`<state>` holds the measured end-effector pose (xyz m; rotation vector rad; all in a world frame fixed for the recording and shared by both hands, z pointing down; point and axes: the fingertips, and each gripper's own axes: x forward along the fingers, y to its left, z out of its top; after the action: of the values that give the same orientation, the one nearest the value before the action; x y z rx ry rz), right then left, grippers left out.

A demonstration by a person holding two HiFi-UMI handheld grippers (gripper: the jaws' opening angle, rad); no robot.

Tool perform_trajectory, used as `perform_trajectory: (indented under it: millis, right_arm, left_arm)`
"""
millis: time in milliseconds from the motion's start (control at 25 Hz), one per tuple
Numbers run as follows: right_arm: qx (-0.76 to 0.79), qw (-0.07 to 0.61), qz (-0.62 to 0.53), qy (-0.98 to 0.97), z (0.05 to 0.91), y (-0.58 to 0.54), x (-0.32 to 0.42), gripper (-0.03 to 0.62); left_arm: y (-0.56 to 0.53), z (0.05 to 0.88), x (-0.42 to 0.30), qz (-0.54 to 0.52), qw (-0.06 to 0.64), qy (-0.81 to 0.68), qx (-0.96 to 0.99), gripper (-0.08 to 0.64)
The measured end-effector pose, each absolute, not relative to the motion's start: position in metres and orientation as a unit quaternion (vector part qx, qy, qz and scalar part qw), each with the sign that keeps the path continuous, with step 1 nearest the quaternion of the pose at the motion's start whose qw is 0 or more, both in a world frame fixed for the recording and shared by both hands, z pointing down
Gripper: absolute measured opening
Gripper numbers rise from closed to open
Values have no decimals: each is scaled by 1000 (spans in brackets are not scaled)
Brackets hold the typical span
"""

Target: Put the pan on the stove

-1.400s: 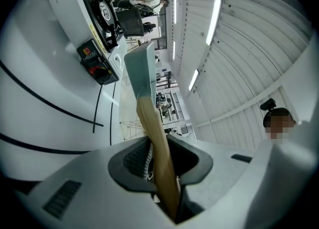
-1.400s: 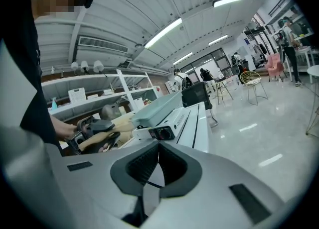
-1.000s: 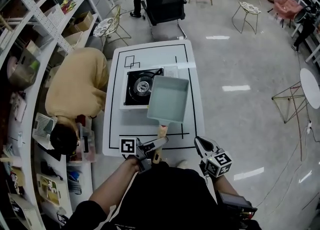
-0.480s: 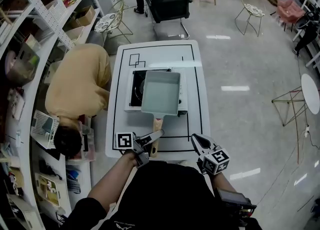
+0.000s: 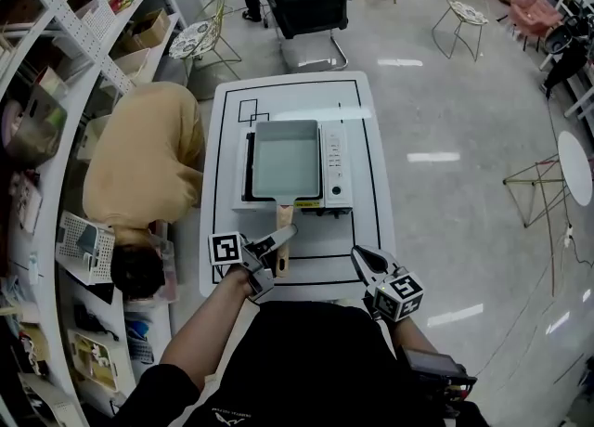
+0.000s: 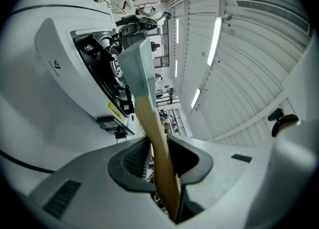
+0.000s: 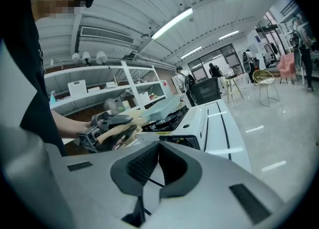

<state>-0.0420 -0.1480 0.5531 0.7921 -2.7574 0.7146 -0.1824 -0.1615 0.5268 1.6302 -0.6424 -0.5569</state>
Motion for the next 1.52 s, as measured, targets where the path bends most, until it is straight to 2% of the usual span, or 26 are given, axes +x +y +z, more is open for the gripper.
perform_trajectory:
  millis: [1520]
  right_arm:
    - [254, 122, 254, -925, 569, -170, -77, 26]
  left_arm:
    - [-196, 550, -214, -251, 639, -288, 668, 113]
